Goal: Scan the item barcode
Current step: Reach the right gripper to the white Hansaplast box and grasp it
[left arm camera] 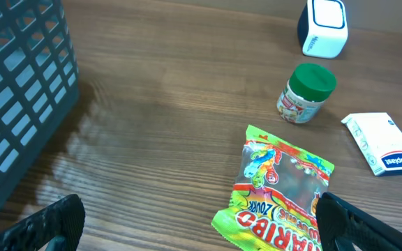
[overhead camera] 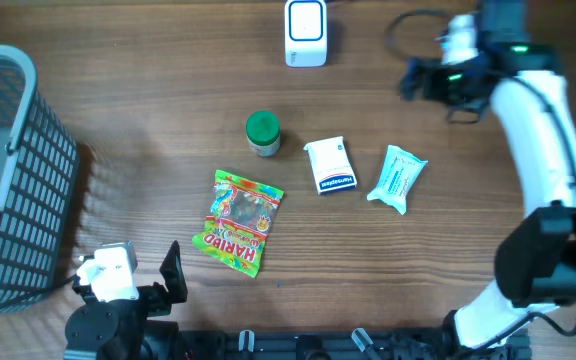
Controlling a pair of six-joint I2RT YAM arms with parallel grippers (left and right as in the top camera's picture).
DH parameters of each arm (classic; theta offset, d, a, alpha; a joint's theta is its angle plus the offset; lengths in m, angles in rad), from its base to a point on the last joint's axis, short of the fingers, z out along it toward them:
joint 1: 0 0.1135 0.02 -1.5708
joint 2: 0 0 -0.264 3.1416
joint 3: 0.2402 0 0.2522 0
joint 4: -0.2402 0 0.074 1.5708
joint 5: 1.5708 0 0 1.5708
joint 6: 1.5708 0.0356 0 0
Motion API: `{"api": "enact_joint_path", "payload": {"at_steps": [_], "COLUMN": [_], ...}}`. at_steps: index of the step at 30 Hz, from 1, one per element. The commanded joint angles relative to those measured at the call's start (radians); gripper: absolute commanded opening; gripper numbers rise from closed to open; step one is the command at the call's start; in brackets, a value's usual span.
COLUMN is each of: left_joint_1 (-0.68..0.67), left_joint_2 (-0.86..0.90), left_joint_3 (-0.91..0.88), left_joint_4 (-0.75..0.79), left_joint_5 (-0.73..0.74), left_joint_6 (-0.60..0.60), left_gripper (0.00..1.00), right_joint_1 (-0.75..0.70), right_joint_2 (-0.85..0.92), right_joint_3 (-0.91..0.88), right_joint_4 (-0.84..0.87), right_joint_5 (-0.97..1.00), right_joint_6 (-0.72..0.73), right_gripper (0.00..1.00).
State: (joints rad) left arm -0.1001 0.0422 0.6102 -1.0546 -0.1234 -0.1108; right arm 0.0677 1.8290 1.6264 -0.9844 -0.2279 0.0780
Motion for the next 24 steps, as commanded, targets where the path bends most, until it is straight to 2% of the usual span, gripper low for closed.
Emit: {"api": "enact_joint_path", "payload": {"at_steps": [1, 11, 20, 24], "left_joint_1": [-0.007, -0.008, -0.008, -0.007], "left_joint_2": [-0.003, -0.003, -0.003, -0.003], "left_joint_3": [-0.004, -0.004, -0.004, -0.004], "left_joint_4": [0.003, 0.003, 0.003, 0.003], "left_joint_5": [-0.009, -0.009, -0.009, -0.009], "left_joint_6": [-0.003, -0.003, -0.003, -0.003], "left_gripper": [1.0, 1.0, 1.0, 1.0], "right_joint_1": [0.139, 0.333, 0.378, 0.385], "right_joint_2": [0.051, 0.2, 0.307, 0.352], "right_joint_3": [0.0, 0.0, 0.0, 0.0], "right_joint_4": [-0.026, -0.023, -0.011, 0.015], "right_joint_5": [0.059, 0.1, 0.106, 0.146], "right_joint_6": [-0.13, -0.13, -0.122, -0.074], "right_gripper": [1.0, 1.0, 1.0, 1.0]}}
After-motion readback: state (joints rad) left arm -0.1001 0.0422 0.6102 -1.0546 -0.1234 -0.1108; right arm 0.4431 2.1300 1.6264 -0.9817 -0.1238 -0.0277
